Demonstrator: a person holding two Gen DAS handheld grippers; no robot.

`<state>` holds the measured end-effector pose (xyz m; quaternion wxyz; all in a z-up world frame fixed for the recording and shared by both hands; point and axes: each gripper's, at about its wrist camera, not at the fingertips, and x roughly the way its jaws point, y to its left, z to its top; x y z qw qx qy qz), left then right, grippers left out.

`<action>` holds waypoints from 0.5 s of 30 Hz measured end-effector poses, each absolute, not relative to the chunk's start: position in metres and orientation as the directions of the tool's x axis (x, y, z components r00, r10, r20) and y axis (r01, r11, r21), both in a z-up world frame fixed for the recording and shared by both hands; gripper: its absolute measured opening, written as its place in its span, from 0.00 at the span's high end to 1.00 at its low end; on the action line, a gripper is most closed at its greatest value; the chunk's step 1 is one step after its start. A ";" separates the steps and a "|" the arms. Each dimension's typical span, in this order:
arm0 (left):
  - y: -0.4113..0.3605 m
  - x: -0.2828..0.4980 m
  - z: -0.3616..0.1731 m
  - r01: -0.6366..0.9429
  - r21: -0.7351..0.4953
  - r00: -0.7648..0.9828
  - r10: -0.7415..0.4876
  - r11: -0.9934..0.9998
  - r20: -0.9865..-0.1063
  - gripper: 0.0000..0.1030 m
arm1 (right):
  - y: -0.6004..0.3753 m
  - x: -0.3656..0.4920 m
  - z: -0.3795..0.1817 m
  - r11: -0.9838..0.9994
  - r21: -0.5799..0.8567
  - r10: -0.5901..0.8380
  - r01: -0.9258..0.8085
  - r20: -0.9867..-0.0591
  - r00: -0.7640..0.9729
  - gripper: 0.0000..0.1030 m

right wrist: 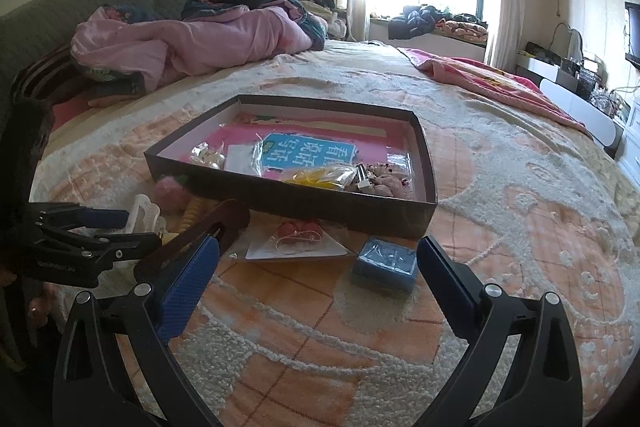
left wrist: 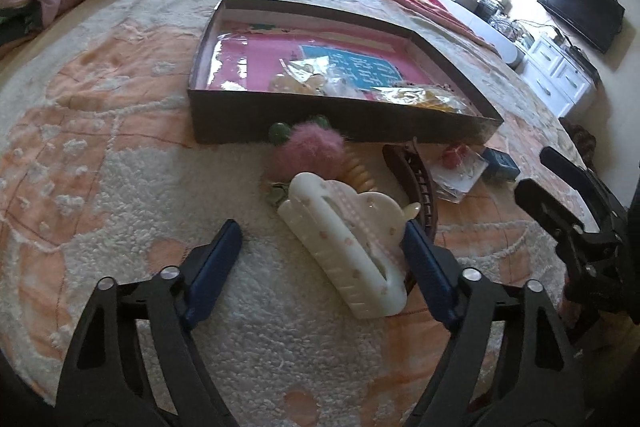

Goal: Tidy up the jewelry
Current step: 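Reach the left tool to the white cloud-shaped hair claw and close on it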

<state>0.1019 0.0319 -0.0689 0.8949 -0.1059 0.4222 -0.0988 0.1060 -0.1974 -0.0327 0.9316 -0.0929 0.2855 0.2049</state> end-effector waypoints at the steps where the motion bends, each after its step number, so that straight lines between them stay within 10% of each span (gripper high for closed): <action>1: 0.030 0.102 -0.069 0.097 -0.276 0.623 -0.274 0.956 -0.732 0.40 | -0.196 0.108 -0.034 0.896 -0.063 0.328 -0.440 -0.573 0.751 0.06; 15: 0.029 0.100 -0.062 0.117 -0.271 0.643 -0.281 0.956 -0.712 0.62 | -0.162 0.131 -0.058 0.834 -0.161 0.309 -0.528 -0.657 0.688 0.07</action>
